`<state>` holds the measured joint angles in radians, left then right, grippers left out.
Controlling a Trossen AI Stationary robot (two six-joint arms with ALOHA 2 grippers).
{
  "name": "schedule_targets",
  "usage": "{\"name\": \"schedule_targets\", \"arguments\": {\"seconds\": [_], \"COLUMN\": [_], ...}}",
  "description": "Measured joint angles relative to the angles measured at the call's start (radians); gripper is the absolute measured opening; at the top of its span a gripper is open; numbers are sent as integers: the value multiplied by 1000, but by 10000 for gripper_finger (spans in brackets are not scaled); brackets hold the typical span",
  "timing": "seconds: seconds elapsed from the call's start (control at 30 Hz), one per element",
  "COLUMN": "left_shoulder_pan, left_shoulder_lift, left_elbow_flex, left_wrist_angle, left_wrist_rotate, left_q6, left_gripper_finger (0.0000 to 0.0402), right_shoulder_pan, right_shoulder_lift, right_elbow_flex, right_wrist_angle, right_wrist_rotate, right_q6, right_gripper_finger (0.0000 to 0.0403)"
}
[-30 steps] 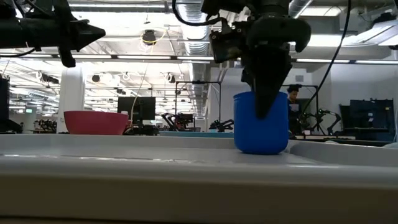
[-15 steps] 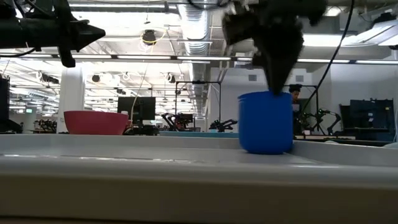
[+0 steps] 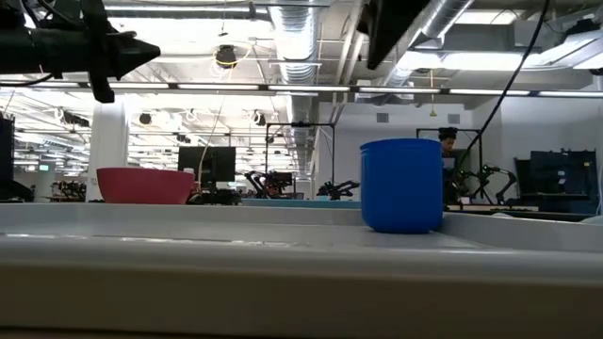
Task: Set up tray
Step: Put the light blue plate to the left of the blue mug on the gray tray
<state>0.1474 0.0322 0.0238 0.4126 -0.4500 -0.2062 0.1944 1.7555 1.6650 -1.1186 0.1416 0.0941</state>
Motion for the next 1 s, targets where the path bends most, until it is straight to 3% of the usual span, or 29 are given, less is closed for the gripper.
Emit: {"name": "schedule_targets", "arguments": {"seconds": [0.1, 0.17, 0.37, 0.57, 0.7, 0.9, 1.0], "left_shoulder_pan": [0, 0, 0, 0, 0, 0, 0], "left_shoulder_lift": [0, 0, 0, 0, 0, 0, 0], "left_elbow_flex": [0, 0, 0, 0, 0, 0, 0], "left_wrist_angle": [0, -2, -54, -161, -140, -97, -97], "left_wrist_rotate": [1, 5, -44, -243, -210, -146, -151], "left_q6": [7, 19, 16, -1, -10, -26, -17], "left_gripper_finger": [0, 0, 0, 0, 0, 0, 0], "right_shoulder_pan": [-15, -29, -74, -138, -187, -256, -277], "right_shoulder_lift": [-13, -11, 39, 111, 146, 205, 242], "right_elbow_flex": [2, 1, 0, 0, 0, 0, 0], "right_wrist_angle": [29, 35, 114, 203, 246, 337, 389], "right_wrist_rotate": [124, 146, 144, 141, 140, -11, -66], "right_q6": [58, 82, 134, 137, 157, -10, -20], "right_gripper_finger": [67, 67, 67, 67, 67, 67, 67]}}
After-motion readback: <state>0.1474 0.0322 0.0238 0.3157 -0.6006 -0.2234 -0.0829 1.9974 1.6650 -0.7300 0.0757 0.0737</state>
